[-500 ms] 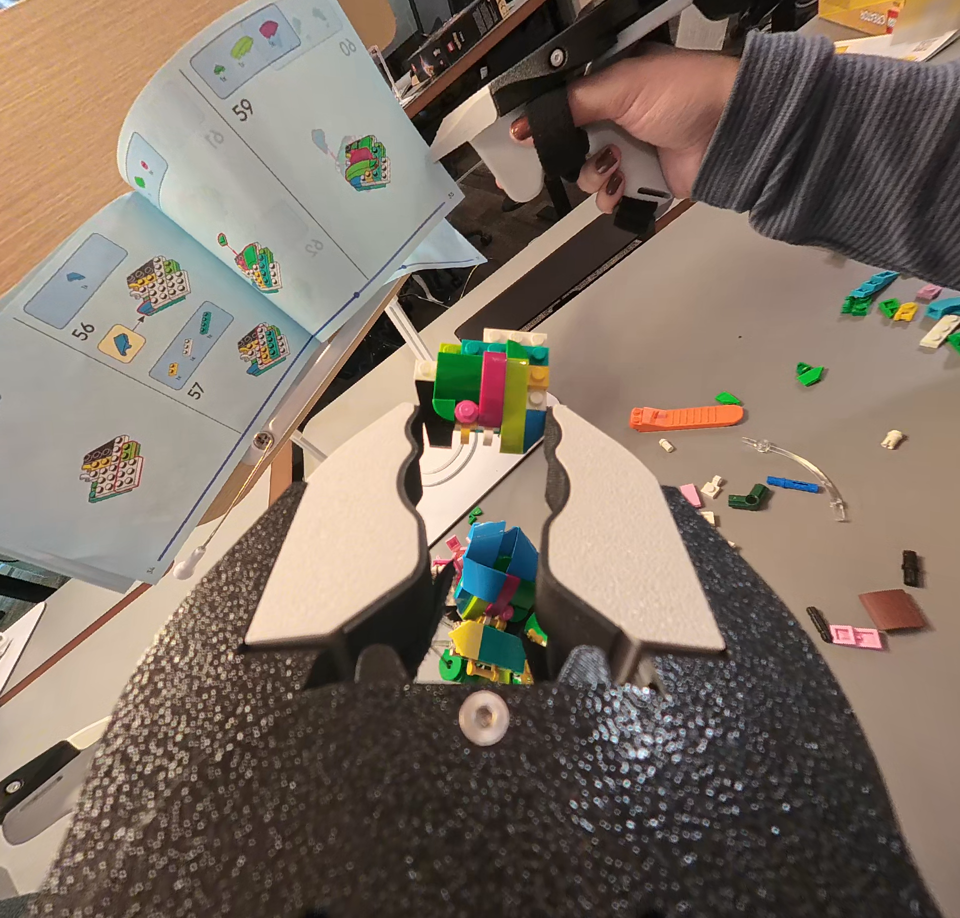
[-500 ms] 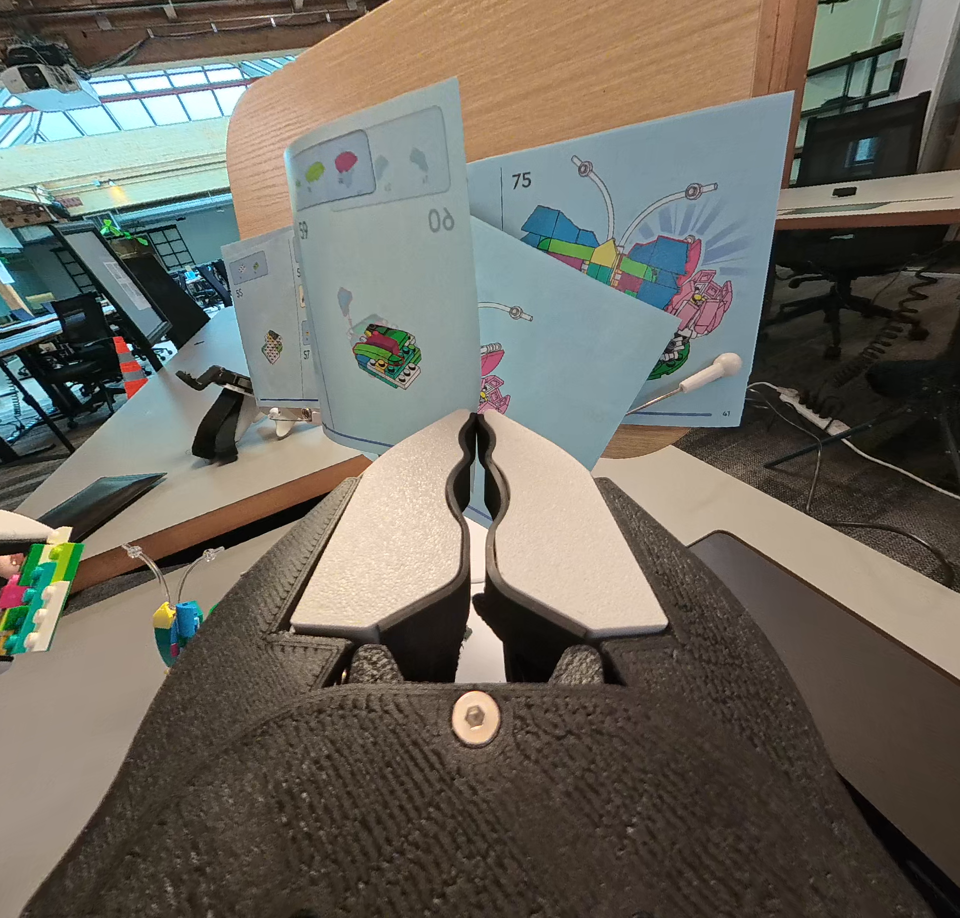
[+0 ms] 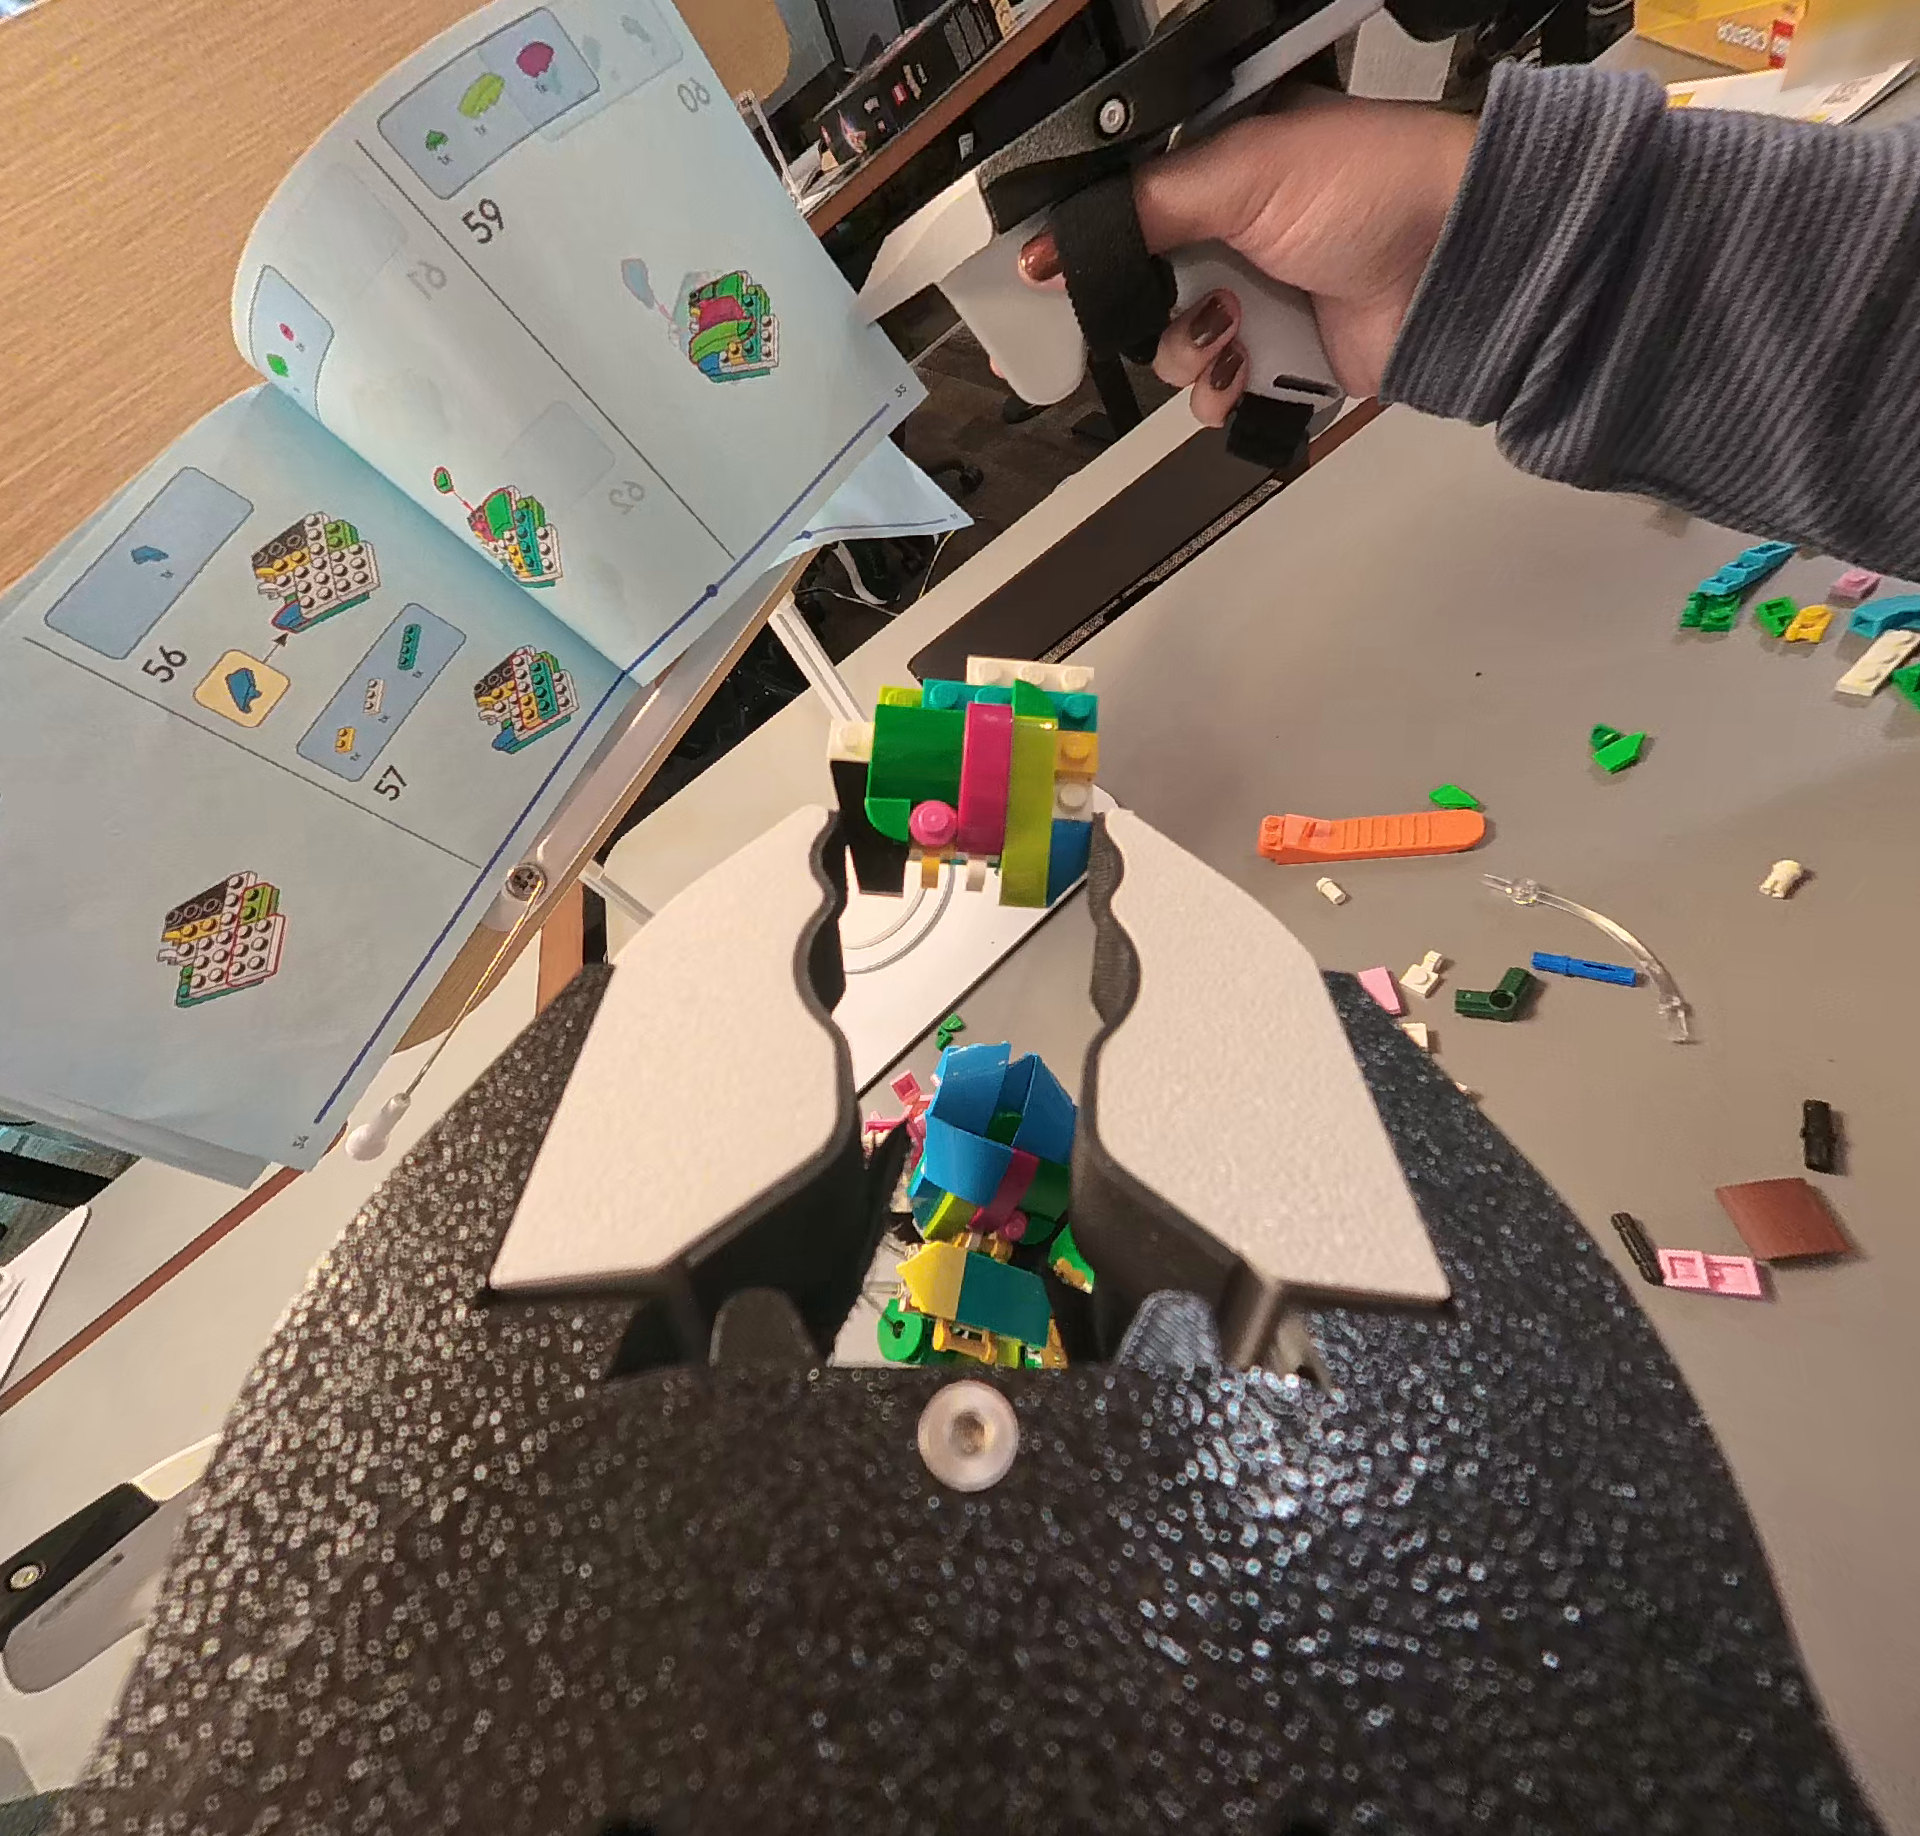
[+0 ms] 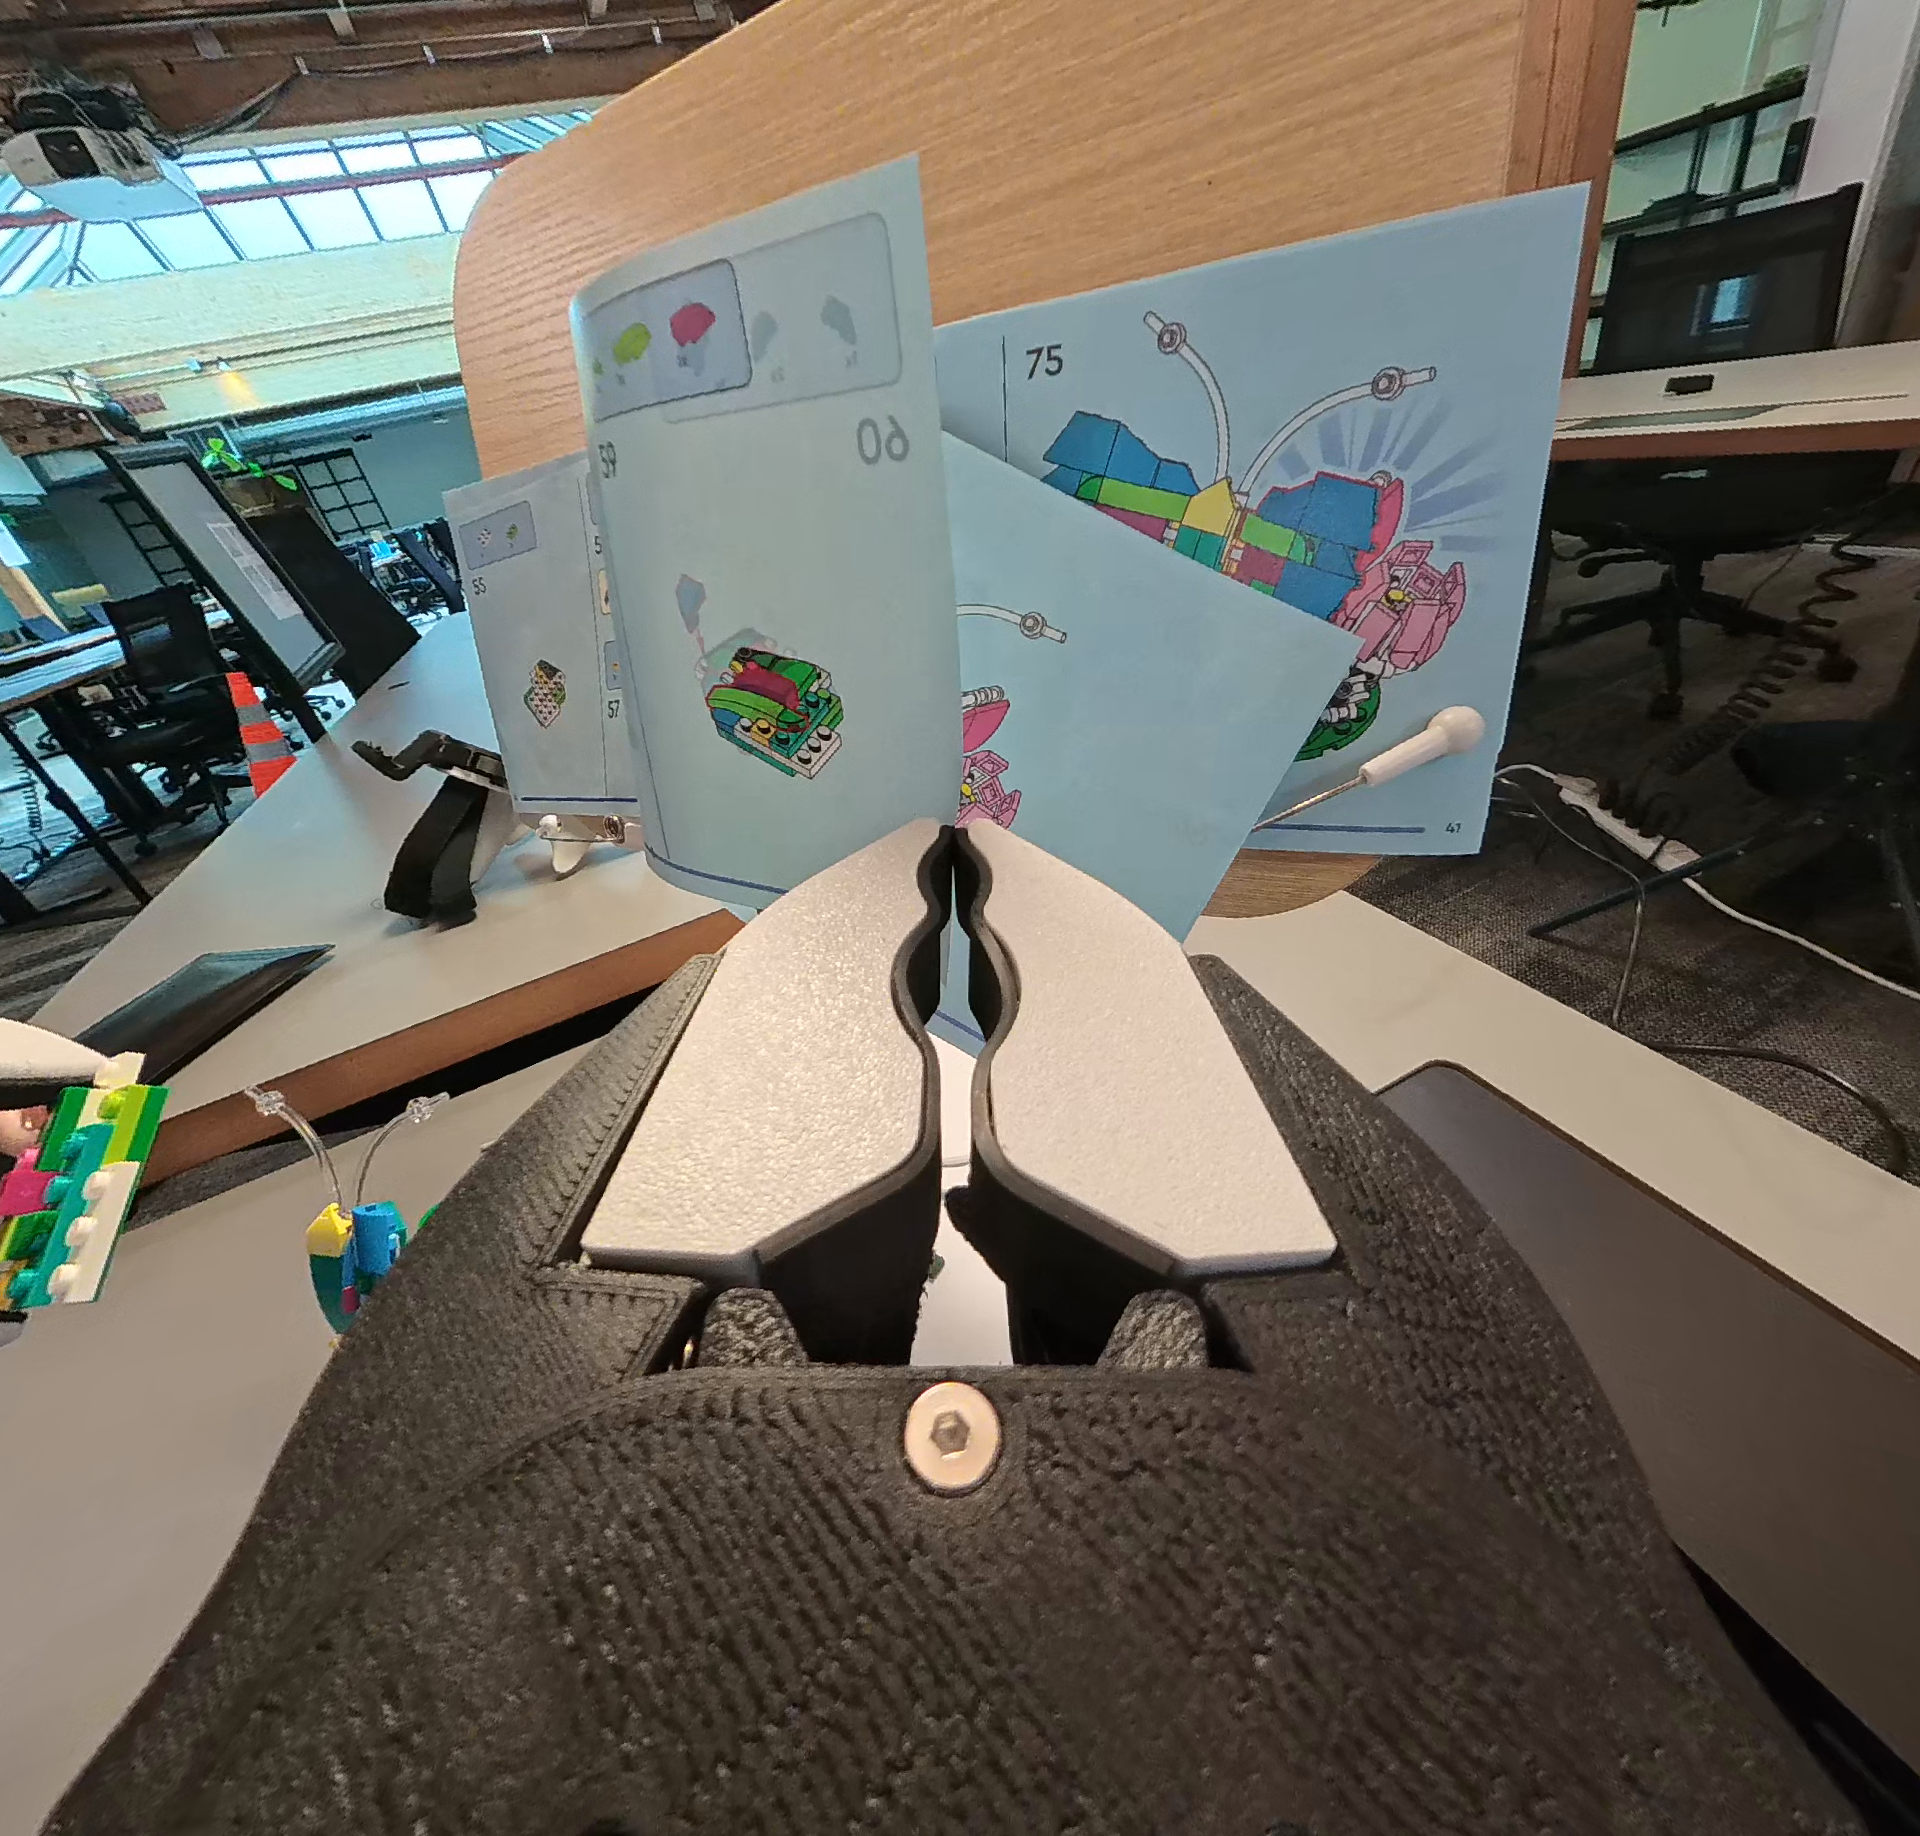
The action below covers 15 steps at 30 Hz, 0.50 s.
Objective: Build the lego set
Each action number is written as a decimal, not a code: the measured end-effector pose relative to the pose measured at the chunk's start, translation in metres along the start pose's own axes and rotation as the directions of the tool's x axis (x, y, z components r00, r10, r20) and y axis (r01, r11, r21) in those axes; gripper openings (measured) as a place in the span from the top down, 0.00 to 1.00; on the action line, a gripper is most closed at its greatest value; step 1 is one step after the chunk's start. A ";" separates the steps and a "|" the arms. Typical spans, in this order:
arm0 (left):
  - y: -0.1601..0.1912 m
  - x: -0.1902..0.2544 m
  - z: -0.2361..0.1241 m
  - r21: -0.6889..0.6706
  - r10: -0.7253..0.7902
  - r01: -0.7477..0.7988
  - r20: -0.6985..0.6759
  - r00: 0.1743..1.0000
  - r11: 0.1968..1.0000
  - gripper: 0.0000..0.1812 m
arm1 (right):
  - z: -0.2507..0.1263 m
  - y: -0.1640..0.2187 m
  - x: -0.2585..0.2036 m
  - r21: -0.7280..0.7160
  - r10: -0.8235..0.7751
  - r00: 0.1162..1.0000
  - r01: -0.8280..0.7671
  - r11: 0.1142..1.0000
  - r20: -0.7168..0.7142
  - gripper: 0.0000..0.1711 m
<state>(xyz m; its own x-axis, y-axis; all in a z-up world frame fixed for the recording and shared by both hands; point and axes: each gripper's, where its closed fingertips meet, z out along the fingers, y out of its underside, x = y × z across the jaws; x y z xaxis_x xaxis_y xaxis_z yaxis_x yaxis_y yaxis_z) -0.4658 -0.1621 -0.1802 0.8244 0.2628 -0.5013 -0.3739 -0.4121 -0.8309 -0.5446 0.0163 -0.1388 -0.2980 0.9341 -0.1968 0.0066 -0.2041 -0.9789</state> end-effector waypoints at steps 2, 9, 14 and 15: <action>0.000 0.000 0.000 -0.001 0.001 -0.001 -0.001 1.000 1.000 0.76 | 0.000 0.000 0.000 -0.001 0.000 1.000 0.000 1.000 0.000 1.00; 0.001 0.000 0.000 -0.001 -0.001 0.001 0.000 1.000 1.000 0.76 | 0.000 0.000 0.000 -0.001 -0.001 1.000 0.001 1.000 -0.001 1.00; 0.001 0.000 0.000 0.002 -0.003 0.003 0.001 1.000 1.000 0.76 | 0.000 0.000 0.000 -0.002 -0.001 1.000 0.001 1.000 -0.001 1.00; 0.000 0.000 0.000 0.003 -0.002 0.002 0.002 1.000 1.000 0.76 | 0.000 0.000 0.000 -0.002 -0.001 1.000 0.001 1.000 0.000 1.00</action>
<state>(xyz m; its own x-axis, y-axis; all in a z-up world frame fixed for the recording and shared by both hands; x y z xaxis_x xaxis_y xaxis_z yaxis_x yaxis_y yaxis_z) -0.4660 -0.1628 -0.1803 0.8244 0.2649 -0.5001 -0.3736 -0.4091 -0.8325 -0.5450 0.0160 -0.1391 -0.2976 0.9345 -0.1955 0.0077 -0.2024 -0.9793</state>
